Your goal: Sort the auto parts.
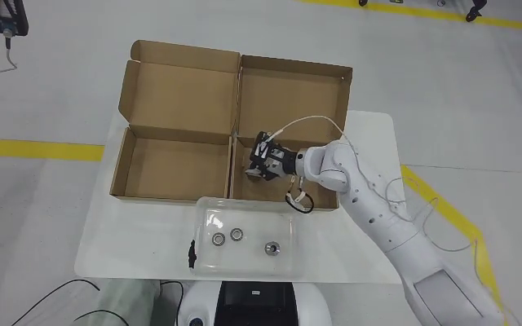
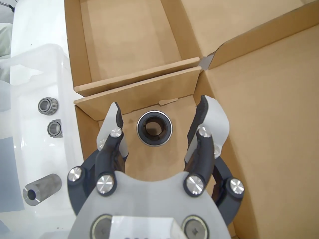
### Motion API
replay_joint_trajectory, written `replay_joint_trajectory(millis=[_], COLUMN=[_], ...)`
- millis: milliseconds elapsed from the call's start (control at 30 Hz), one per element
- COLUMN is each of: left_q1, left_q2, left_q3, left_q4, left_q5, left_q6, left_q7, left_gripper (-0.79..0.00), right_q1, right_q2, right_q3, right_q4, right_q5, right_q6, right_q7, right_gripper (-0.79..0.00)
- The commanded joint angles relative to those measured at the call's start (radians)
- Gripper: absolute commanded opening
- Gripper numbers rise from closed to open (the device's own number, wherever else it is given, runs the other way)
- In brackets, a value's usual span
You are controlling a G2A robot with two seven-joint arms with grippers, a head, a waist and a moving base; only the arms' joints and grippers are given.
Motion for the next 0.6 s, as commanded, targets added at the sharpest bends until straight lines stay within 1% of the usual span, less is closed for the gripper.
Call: replay_joint_trajectory(millis=[0, 167, 233, 333, 467, 567], left_q1=[0.0, 0.0, 0.0, 0.0, 0.0, 0.0], left_q2=[0.0, 0.0, 0.0, 0.0, 0.0, 0.0], left_q3=[0.0, 0.0, 0.0, 0.0, 0.0, 0.0], left_q4=[0.0, 0.0, 0.0, 0.0, 0.0, 0.0], left_q5=[0.0, 0.0, 0.0, 0.0, 0.0, 0.0], left_q6=[0.0, 0.0, 0.0, 0.0, 0.0, 0.0], left_q7=[0.0, 0.0, 0.0, 0.0, 0.0, 0.0], left_gripper=[0.0, 0.0, 0.0, 0.0, 0.0, 0.0], right_q1=[-0.042, -0.16, -0.201, -0.239, -0.279, -0.334], right_q2=[0.017, 0.054, 0.065, 0.077, 0.09, 0.099], right_q3=[0.039, 0.119, 0.143, 0.157, 0.174, 0.192], right_q4=[-0.103, -0.346, -0.429, -0.507, -0.542, -0.568], right_q5=[-0.007, -0.016, -0.011, 0.003, 0.028, 0.021], right_q6=[0.0, -0.007, -0.013, -0.05, -0.106, -0.129], right_q7=[0.031, 0.13, 0.165, 0.216, 0.196, 0.127], right_gripper=[-0.228, -0.16, -0.145, -0.135, -0.132, -0.145])
